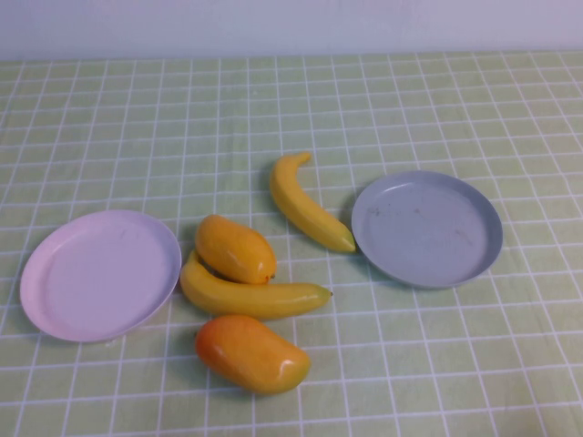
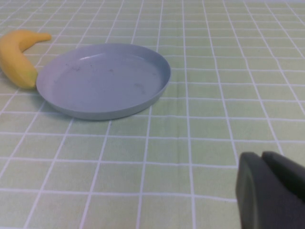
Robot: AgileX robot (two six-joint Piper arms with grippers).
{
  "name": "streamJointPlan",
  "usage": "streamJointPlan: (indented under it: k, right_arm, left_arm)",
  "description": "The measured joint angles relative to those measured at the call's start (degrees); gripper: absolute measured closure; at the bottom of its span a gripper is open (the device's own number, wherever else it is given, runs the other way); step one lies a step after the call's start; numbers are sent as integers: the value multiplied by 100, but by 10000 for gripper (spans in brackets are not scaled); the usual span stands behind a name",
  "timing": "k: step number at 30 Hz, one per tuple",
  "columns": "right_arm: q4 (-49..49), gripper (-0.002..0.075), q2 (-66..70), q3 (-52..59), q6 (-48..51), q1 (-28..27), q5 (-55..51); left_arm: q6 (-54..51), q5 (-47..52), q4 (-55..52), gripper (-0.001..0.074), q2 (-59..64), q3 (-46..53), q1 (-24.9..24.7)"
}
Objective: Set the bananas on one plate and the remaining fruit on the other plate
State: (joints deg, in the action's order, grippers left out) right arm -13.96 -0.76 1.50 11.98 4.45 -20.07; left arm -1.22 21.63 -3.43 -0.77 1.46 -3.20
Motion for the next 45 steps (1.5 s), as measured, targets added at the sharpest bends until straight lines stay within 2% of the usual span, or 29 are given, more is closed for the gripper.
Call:
streamJointPlan:
  k: [12, 20, 34, 45]
  right_arm:
    - [0, 743, 0, 0, 0, 0, 0]
    - [0, 743, 0, 0, 0, 0, 0]
    - [0, 743, 0, 0, 0, 0, 0]
    - [0, 743, 0, 0, 0, 0, 0]
  left_arm:
    - [0, 0, 0, 737, 0, 0, 0]
    - [259, -199, 512, 736, 0, 0, 0]
    - [757, -988, 2665, 736, 0, 0, 0]
    - [768, -1597, 3087, 737, 0, 0, 0]
